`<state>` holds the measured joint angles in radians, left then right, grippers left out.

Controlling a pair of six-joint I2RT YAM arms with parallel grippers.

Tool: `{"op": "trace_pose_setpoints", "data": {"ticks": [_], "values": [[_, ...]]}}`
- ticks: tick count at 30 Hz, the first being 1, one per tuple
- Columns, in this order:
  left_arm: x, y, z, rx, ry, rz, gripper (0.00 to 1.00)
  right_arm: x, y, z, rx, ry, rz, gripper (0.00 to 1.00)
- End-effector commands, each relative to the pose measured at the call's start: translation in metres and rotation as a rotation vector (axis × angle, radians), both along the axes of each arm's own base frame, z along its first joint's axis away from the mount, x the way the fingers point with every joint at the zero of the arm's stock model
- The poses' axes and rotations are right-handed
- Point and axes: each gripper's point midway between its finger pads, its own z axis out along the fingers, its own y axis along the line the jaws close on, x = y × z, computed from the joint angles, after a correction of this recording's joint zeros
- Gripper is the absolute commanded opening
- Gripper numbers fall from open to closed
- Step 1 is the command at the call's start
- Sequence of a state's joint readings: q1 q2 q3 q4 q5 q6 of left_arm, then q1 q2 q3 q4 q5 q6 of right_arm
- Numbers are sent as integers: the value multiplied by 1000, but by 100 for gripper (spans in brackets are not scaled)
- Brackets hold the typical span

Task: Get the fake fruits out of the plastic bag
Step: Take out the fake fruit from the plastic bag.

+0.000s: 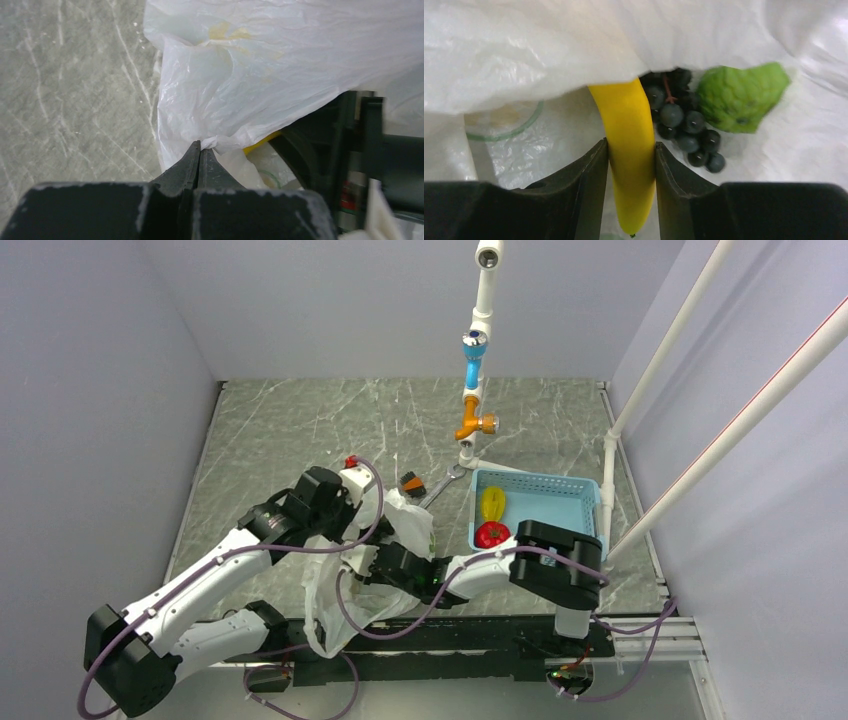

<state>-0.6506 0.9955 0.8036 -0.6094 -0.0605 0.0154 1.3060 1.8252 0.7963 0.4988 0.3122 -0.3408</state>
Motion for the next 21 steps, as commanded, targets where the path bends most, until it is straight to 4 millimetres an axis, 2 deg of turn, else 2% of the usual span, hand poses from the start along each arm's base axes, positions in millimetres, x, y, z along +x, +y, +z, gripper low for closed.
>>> {"op": "trace_pose_setpoints", "data": {"ticks": [1, 4, 7, 9, 17, 21], "values": [[15, 12, 32, -5, -123, 86, 0, 6, -6, 60, 133, -78, -57, 14], [22, 36, 44, 32, -216, 188, 0, 7, -19, 62, 133, -77, -95, 9], [22, 49, 58, 8, -275, 271, 0, 8, -29, 65, 153, -80, -132, 3], [20, 52, 64, -10, -299, 284, 0, 11, -34, 67, 172, -84, -163, 0], [16, 58, 82, -68, -374, 295, 0, 24, -54, 74, 265, -100, -320, 0], [15, 57, 84, -83, -389, 288, 0, 18, -57, 88, 391, -48, -323, 0]]}}
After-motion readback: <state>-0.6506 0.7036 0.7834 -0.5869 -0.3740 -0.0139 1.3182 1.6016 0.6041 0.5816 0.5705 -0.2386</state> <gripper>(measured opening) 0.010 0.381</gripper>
